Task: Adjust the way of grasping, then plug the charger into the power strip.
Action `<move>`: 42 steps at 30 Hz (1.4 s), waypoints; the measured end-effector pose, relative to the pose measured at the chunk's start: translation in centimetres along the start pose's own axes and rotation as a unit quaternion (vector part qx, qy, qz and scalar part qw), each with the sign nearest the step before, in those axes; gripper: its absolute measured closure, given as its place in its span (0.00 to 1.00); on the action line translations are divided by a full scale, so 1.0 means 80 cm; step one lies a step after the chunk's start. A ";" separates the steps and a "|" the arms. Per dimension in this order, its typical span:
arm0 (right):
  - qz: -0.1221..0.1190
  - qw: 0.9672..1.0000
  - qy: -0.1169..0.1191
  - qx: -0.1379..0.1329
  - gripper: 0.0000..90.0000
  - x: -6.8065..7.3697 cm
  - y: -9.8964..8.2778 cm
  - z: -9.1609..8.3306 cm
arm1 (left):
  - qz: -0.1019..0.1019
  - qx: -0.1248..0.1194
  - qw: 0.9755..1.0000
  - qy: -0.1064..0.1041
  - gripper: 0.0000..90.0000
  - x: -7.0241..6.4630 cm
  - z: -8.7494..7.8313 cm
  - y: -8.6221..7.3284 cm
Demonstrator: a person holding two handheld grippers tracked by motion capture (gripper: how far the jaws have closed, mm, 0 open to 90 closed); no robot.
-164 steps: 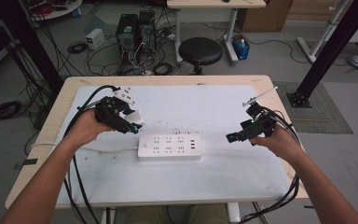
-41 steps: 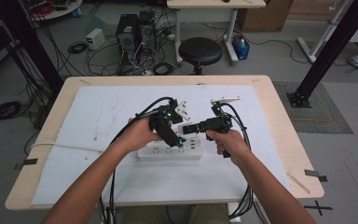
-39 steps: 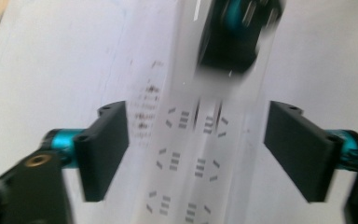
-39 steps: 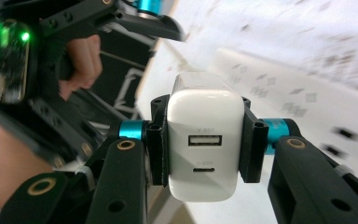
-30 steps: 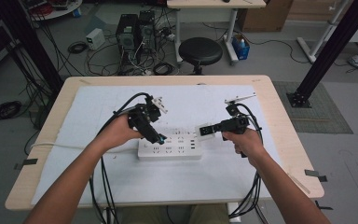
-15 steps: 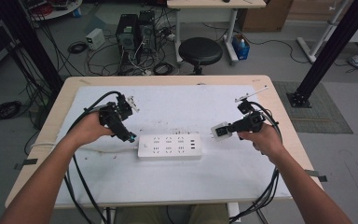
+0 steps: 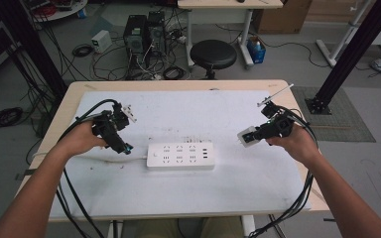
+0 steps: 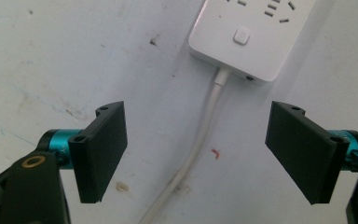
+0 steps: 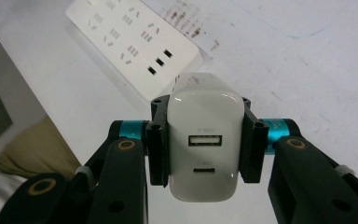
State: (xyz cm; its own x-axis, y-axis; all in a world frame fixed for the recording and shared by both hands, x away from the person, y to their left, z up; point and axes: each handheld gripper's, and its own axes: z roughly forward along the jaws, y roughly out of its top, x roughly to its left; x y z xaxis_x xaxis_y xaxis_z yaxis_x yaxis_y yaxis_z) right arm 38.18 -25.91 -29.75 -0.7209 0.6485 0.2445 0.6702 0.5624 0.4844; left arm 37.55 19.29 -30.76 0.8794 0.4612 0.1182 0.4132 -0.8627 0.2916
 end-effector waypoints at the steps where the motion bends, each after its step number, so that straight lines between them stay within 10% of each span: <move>1: -0.013 1.000 -0.009 0.008 0.69 0.001 0.000 0.000 | -0.005 0.006 1.000 -0.001 0.23 0.000 -0.001 -0.002; 9: -0.108 0.989 -0.066 0.079 0.69 0.020 0.011 -0.003 | -0.017 0.004 1.000 -0.005 0.23 0.001 -0.006 -0.012; 16: -0.142 0.981 -0.076 0.107 0.69 0.033 0.018 -0.002 | -0.003 0.000 1.000 -0.009 0.23 -0.001 -0.007 -0.013; 30: -0.145 0.981 -0.078 0.105 0.69 0.038 0.028 0.004 | 0.002 0.001 1.000 -0.010 0.23 0.002 -0.009 -0.012; 42: -0.194 0.974 -0.054 0.102 0.69 0.060 0.063 0.041 | 0.004 -0.002 1.000 0.011 0.23 0.002 0.010 -0.006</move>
State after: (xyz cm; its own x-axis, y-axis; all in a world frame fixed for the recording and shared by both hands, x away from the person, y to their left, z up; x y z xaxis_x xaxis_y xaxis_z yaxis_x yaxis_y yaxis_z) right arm 38.72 -18.26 -28.91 -0.9114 0.4111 -0.0188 0.3802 0.8587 0.3436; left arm 37.68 19.62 -31.67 0.8774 0.4584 0.1415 0.4046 -0.8656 0.2951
